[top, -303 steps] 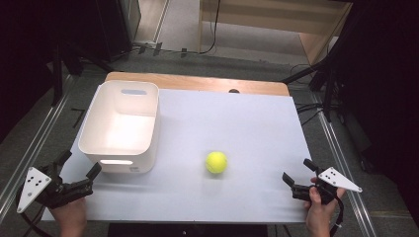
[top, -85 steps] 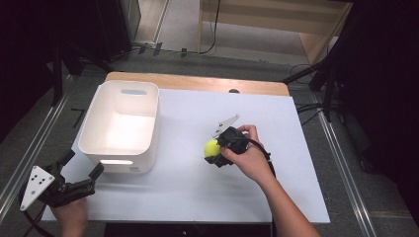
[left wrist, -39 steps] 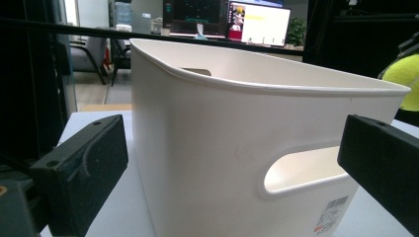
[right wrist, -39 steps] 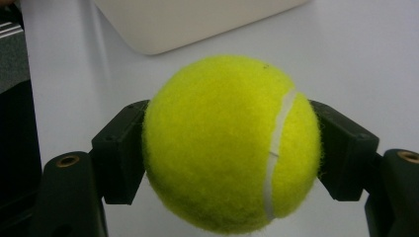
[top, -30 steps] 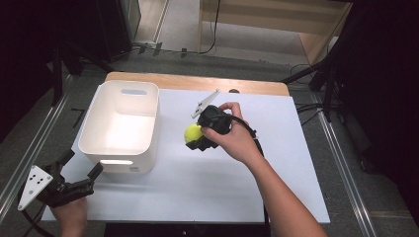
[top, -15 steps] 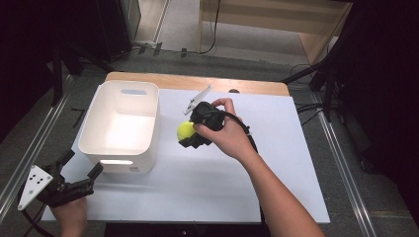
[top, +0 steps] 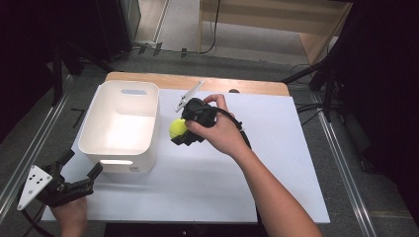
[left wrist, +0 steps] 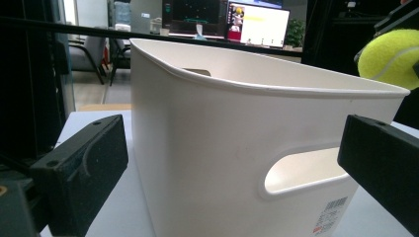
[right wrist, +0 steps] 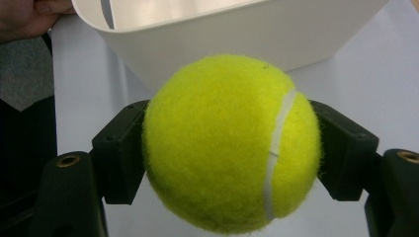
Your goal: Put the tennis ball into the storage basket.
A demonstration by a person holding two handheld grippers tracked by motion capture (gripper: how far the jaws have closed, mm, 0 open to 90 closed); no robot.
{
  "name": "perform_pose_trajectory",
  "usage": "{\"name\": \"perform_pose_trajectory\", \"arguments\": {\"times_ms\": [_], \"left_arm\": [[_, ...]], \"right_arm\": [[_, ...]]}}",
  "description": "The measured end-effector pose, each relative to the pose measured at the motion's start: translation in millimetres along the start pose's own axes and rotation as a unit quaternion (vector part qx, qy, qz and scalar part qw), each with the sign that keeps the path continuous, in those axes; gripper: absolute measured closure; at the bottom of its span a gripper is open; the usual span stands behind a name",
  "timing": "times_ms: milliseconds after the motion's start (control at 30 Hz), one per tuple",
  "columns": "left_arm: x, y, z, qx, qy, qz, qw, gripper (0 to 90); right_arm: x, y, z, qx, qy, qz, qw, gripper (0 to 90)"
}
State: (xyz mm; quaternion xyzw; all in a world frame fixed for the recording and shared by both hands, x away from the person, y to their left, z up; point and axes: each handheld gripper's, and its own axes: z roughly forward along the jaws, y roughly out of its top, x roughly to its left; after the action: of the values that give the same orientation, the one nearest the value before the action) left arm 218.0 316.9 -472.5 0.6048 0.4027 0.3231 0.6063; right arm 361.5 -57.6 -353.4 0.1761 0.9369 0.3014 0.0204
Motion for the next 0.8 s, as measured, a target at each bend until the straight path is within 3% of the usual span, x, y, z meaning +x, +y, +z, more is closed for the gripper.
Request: {"name": "perform_pose_trajectory", "arguments": {"times_ms": [567,800], "left_arm": [[0.0,0.0,0.1,0.000,-0.001,0.000,1.0000,0.0],[0.0,0.1,0.2,0.001,-0.001,0.000,1.0000,0.0]], "right_arm": [[2.6,20.4,4.3,-0.011,0.009,-0.021,0.9997,23.2],[3.2,26.3,3.9,-0.010,0.008,-0.018,0.9998,23.2]]}}
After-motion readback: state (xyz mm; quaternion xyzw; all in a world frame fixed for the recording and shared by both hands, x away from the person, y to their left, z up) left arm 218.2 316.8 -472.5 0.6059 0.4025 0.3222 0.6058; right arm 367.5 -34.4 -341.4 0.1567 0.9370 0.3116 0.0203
